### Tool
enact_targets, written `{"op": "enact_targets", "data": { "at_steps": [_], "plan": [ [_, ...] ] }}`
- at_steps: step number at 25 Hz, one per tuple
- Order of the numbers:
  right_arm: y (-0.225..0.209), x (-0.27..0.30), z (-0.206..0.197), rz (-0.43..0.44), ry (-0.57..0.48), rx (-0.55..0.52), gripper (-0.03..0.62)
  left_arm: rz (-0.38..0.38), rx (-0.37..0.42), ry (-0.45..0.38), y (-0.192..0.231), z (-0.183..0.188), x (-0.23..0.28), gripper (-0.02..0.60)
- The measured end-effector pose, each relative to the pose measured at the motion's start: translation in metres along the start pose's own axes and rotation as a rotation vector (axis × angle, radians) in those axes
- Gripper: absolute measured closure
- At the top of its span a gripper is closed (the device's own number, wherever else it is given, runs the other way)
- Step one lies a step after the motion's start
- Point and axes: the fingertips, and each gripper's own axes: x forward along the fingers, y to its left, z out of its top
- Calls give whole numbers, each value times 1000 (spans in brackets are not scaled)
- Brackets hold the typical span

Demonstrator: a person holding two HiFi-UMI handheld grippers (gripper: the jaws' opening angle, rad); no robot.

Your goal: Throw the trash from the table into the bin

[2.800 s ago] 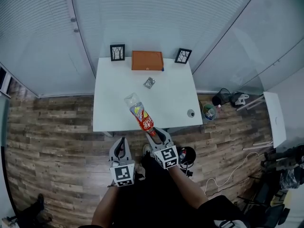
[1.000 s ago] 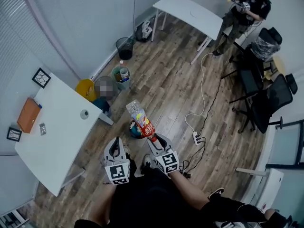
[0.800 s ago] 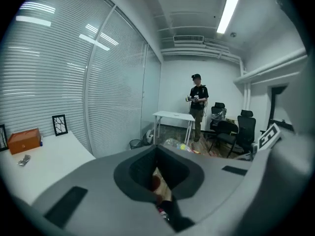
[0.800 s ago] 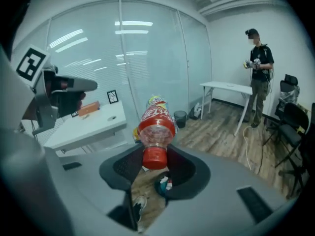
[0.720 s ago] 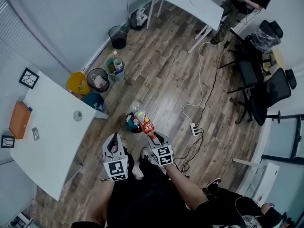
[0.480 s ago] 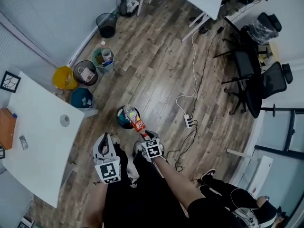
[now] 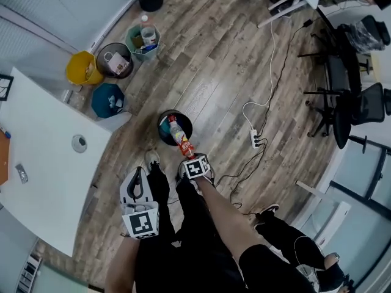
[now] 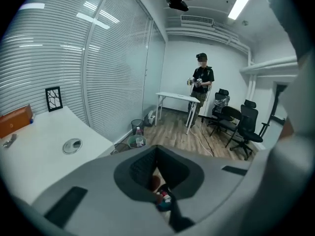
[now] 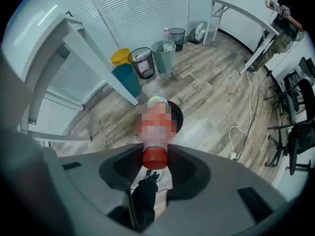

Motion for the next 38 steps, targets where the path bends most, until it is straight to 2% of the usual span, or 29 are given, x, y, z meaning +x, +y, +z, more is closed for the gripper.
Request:
{"op": "enact_targets", "data": {
  "at_steps": [3, 7, 10, 16, 21, 22, 24, 30, 38],
  "plan": [
    [1, 14, 6, 0, 5, 26, 441, 2, 1, 30, 8, -13, -3, 584],
    [4, 28, 26, -25, -10, -4, 441, 13, -50, 61, 20, -24, -8, 584],
    [5, 34, 45, -49, -39, 21, 439, 29, -71, 78, 30, -31, -12, 584],
    [21, 30, 61, -28, -62, 20, 439, 49, -41, 82, 42, -39, -12, 584],
    [20, 16, 63, -39, -105, 22, 442, 58, -90, 65, 35, -32, -10, 584],
    [17, 11, 65, -50, -127, 24, 467, 54, -78, 59, 33, -31, -10, 584],
    [13, -2, 68, -65, -177, 20, 588, 58, -71, 43, 27, -28, -13, 584],
    [13, -68, 77, -34, -343, 10, 589, 40, -42, -2, 5, -9, -30, 583],
    [51, -189, 75, 65, -568, -101, 589, 111, -38, -125, -18, 38, -89, 583]
  ]
}}
